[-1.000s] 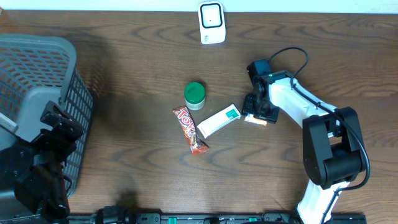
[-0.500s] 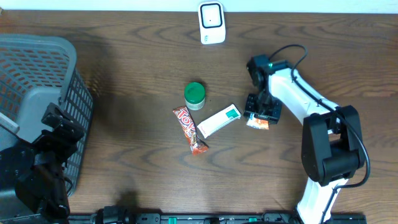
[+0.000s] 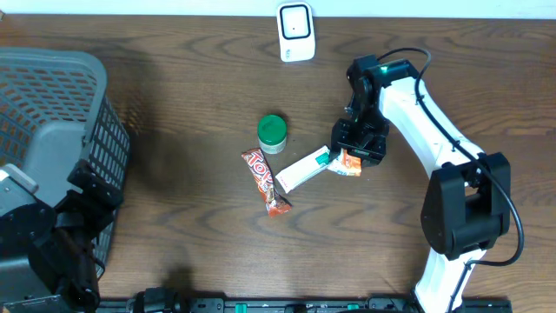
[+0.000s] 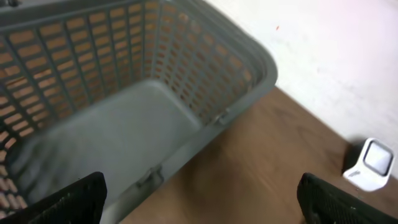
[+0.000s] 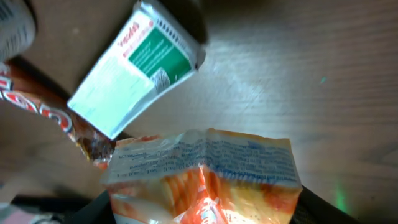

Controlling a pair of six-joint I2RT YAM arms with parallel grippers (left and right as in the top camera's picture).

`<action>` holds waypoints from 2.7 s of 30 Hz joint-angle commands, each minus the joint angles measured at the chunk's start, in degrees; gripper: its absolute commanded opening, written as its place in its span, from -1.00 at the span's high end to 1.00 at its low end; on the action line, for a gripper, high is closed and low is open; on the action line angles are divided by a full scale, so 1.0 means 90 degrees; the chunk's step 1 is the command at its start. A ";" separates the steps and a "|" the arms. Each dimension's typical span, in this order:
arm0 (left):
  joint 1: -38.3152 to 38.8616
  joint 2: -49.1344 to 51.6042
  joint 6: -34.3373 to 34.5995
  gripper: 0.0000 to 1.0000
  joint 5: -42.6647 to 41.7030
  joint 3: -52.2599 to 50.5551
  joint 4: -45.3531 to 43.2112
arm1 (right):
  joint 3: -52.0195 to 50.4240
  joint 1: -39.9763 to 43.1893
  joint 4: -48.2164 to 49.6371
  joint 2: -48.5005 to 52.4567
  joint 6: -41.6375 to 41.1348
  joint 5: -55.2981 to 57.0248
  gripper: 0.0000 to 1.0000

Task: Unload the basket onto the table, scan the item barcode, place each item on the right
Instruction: 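Lift the orange box off the table with the right gripper, then carry the orange box up to the white scanner with the right gripper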

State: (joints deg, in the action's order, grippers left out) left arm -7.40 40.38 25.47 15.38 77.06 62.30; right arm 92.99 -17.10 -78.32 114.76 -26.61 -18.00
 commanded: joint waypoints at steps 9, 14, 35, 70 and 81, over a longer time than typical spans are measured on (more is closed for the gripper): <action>-0.0034 -0.0002 -0.0032 -0.96 0.0087 0.0002 0.0532 | 0.0126 -0.0061 -0.0639 0.0039 0.0704 -0.1110 -0.20; -0.0034 -0.0002 -0.0032 -0.96 0.0087 0.0002 0.0534 | 0.0126 -0.0063 -0.0806 0.0039 0.0964 -0.1732 -0.21; -0.0034 -0.0002 -0.0032 -0.96 0.0087 0.0002 0.0534 | 0.0126 -0.0046 -0.1139 0.0039 0.1098 -0.2212 -0.20; -0.0034 -0.0002 -0.0032 -0.96 0.0087 0.0002 0.0534 | 0.0126 -0.0104 0.5710 0.0053 0.0483 -0.0729 -0.36; -0.0034 -0.0005 -0.0032 -0.96 0.0087 0.0002 0.0534 | 0.0146 -0.0248 0.7898 0.0406 0.0486 0.0804 -0.43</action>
State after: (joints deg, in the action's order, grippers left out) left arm -7.40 40.38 25.47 15.35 77.06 67.09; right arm 93.27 -18.85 -9.82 115.44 -22.15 -15.29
